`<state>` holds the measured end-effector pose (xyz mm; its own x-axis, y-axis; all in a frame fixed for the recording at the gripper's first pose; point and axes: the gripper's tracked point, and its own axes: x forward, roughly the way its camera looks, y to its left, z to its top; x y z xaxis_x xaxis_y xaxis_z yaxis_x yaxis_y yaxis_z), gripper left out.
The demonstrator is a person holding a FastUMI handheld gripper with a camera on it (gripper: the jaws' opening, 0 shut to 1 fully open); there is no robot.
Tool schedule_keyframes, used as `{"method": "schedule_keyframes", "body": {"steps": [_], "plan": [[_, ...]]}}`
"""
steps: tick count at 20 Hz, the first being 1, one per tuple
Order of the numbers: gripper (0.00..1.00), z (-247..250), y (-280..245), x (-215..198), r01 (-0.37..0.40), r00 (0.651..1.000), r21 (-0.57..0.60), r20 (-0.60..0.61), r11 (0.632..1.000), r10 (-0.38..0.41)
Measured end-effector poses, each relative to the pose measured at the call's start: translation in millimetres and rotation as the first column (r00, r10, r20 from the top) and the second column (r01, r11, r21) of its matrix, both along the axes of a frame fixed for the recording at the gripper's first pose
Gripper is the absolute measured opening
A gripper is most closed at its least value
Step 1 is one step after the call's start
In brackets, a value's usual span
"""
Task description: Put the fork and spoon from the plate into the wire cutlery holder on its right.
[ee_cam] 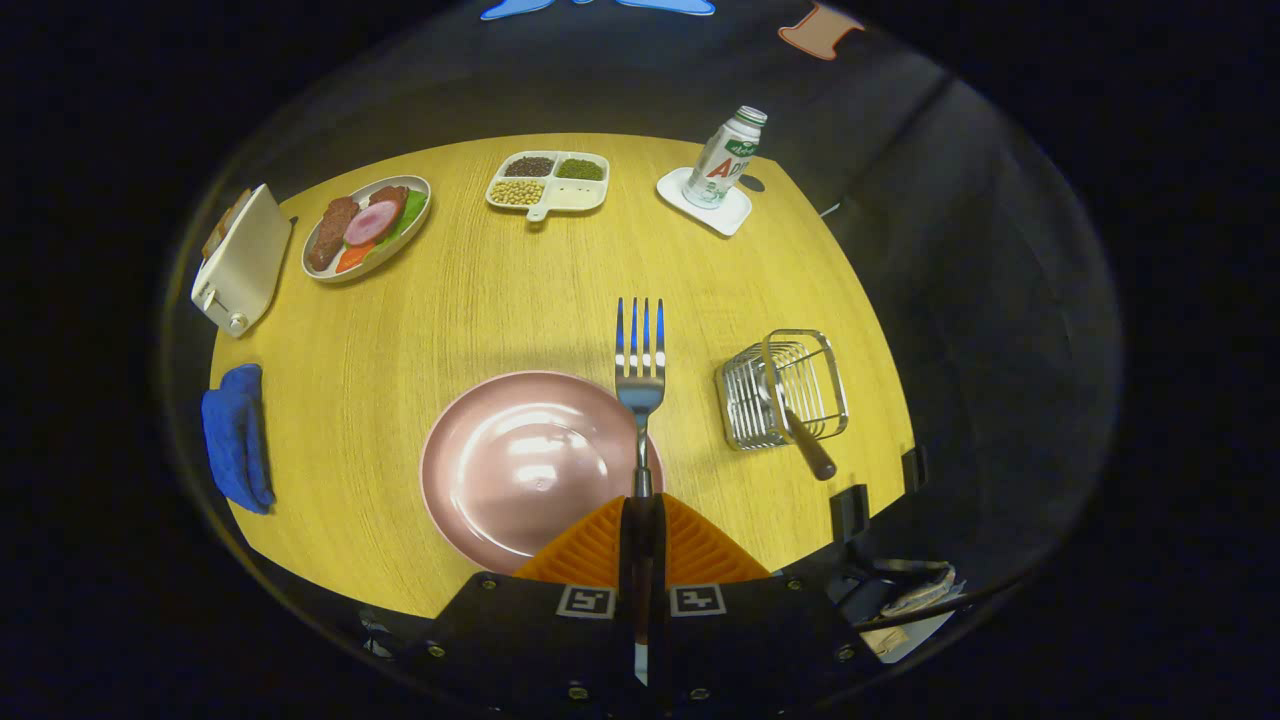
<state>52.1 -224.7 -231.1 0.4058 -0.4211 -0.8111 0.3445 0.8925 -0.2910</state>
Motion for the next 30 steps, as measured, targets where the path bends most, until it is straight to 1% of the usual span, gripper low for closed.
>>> {"method": "schedule_keyframes", "body": {"steps": [8, 11, 14, 20, 26, 28, 30], "plan": [[0.06, 35.5, -53.0, -23.9, 0.097, 0.995, -0.048, 0.01, 0.994, -0.096], [0.06, 36.4, -73.3, -33.2, 0.137, 0.991, -0.038, 0.007, 0.99, -0.137], [0.06, 32.2, -92.9, -44.8, 0.167, 0.986, -0.045, -0.022, 0.985, -0.168], [0.06, 13.2, -115.1, -54.7, 0.198, 0.975, -0.021, -0.095, 0.98, -0.199], [0.06, -8.3, -121.8, -52.3, 0.216, 0.963, 0.057, -0.177, 0.975, -0.203], [0.06, -14.3, -124.0, -46.6, 0.219, 0.96, 0.084, -0.196, 0.972, -0.2], [0.06, -20.8, -124.0, -45.3, 0.219, 0.952, 0.109, -0.241, 0.97, -0.188]]}}
